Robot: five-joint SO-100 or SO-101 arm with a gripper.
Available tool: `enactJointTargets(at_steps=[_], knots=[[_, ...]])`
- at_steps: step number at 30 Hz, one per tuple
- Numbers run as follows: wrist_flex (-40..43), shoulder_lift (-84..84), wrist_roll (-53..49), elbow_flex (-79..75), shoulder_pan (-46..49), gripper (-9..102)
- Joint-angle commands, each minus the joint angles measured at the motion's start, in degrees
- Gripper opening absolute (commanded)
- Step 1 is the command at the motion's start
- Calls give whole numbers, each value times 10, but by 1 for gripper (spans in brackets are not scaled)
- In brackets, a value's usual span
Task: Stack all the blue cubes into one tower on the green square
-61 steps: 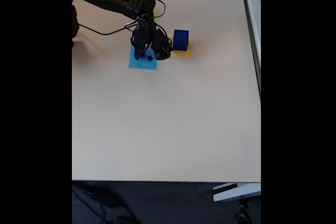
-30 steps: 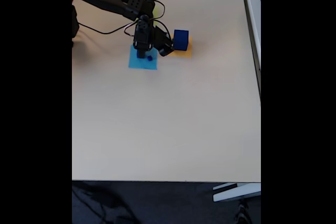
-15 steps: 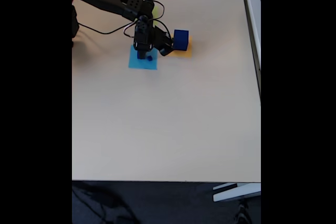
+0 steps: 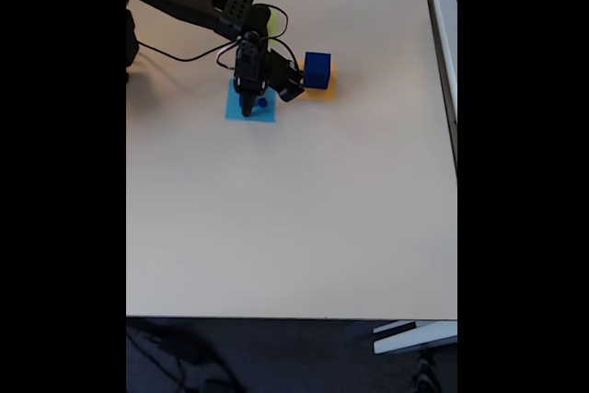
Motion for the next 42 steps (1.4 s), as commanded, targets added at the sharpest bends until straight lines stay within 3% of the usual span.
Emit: enactJointTargets(at_steps=[1,20,35,42], knots=[[-4,58,-7,-4,-6,40],[60,62,9,-148,-15,42],[-44,-10,12,-110,-25,39],[-47,-18,14,-98,-30,35]])
